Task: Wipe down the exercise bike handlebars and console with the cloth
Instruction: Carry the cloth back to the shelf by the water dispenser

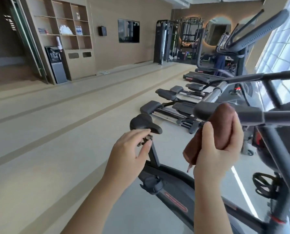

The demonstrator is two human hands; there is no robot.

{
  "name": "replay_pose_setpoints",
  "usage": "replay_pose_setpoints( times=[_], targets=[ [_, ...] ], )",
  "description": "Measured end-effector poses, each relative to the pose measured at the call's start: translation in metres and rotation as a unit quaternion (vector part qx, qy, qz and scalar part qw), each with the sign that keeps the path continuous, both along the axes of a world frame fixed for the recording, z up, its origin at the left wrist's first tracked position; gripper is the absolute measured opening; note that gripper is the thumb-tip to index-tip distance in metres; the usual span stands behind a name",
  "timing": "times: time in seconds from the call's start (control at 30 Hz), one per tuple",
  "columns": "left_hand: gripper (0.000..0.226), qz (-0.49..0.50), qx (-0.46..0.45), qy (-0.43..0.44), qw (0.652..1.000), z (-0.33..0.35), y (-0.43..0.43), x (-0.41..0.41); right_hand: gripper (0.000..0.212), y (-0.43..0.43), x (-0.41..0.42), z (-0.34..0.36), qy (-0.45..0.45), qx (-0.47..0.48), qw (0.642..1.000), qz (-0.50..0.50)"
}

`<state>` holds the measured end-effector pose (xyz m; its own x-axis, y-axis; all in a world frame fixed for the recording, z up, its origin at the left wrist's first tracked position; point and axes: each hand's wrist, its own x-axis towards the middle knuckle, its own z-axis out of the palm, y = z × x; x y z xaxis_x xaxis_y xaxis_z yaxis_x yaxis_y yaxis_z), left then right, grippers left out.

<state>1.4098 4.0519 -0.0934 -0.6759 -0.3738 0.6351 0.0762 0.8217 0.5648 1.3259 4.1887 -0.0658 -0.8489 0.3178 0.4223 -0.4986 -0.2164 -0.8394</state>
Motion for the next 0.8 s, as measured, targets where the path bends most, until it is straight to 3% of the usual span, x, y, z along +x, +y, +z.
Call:
replay_pose_setpoints(
  times=[0.17, 0.37, 0.57, 0.8],
  targets=[
    [0.039, 0.086, -0.026, 0.01, 0.996, -0.015, -0.041, 0.029, 0.049, -0.057, 0.021, -0.018, 0.01, 0.145, 0.977, 0.154],
    [0.039, 0.198, -0.065, -0.032, 0.978, -0.039, -0.097, 0.041, 0.054, -0.134, 0.015, -0.041, 0.045, 0.281, 0.919, 0.271],
    [0.036, 0.279, -0.144, -0.078, 0.946, -0.058, -0.176, 0.013, 0.052, -0.223, -0.033, -0.069, 0.071, 0.362, 0.873, 0.319],
    [0.038, 0.353, -0.156, -0.113, 0.916, -0.058, -0.269, -0.063, 0.051, -0.329, -0.117, -0.073, 0.106, 0.419, 0.844, 0.319]
  ],
)
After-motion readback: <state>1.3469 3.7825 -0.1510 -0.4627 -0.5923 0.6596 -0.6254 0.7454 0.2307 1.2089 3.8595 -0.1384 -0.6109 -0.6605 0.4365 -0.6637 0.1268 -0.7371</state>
